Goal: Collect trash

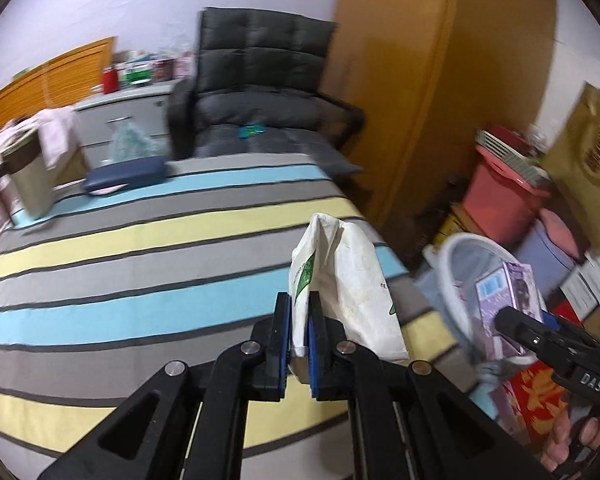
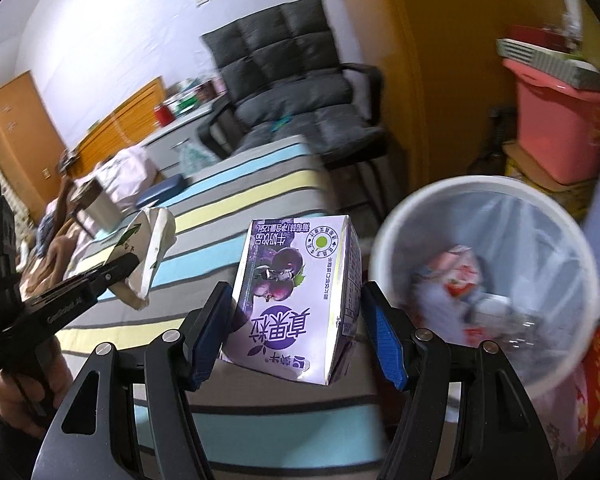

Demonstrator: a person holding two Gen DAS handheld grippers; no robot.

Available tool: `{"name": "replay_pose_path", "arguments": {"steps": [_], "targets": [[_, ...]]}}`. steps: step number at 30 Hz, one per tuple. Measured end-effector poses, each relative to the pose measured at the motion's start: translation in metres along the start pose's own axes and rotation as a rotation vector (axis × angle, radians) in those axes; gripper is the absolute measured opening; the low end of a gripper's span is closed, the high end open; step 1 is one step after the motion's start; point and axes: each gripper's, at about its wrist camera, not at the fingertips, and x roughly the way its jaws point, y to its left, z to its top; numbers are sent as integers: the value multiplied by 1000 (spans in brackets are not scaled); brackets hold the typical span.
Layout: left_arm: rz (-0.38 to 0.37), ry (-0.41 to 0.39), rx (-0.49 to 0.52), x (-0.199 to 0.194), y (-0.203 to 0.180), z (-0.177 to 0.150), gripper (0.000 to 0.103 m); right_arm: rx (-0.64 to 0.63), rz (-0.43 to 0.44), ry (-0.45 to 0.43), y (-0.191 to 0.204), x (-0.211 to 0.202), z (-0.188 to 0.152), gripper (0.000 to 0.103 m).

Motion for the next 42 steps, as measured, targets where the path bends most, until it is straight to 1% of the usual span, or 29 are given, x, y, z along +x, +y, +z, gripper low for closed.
{"name": "replay_pose_path", "arguments": {"steps": [6, 10, 13, 19, 22, 23, 24, 25, 26, 27, 29, 33, 42], "targets": [[-121, 29, 77, 20, -56, 4, 8, 60, -82, -13, -42, -16, -4, 67], [-182, 65, 120, 38, -88, 4, 8, 94, -136, -6, -65, -18, -7, 67], [-223, 95, 146, 53, -110, 4, 8, 112, -158, 4, -76, -18, -9, 67], [-279, 147, 173, 79, -141, 4, 9, 141, -189, 51, -93, -5, -12, 67], [-312, 166, 180, 88, -152, 2, 10, 151, -205, 58, -99, -3, -15, 68], [-319, 169, 181, 89, -154, 2, 11, 154, -205, 57, -101, -3, -15, 68], [-328, 168, 183, 89, -155, 1, 16, 155, -205, 53, -102, -4, -16, 68], [-332, 165, 184, 89, -156, 0, 22, 155, -205, 47, -103, -5, -16, 68], [-337, 159, 184, 87, -156, -1, 38, 154, -207, 39, -104, -7, -16, 68], [-341, 154, 180, 87, -155, 0, 50, 155, -211, 33, -104, -8, -16, 68], [-348, 145, 170, 83, -152, 0, 50, 157, -211, 27, -103, -11, -15, 68], [-328, 124, 171, 72, -147, 0, 50, 138, -214, 14, -95, -16, -15, 68], [-239, 83, 170, 33, -119, -12, 50, 76, -180, -18, -58, -38, -22, 68]]}}
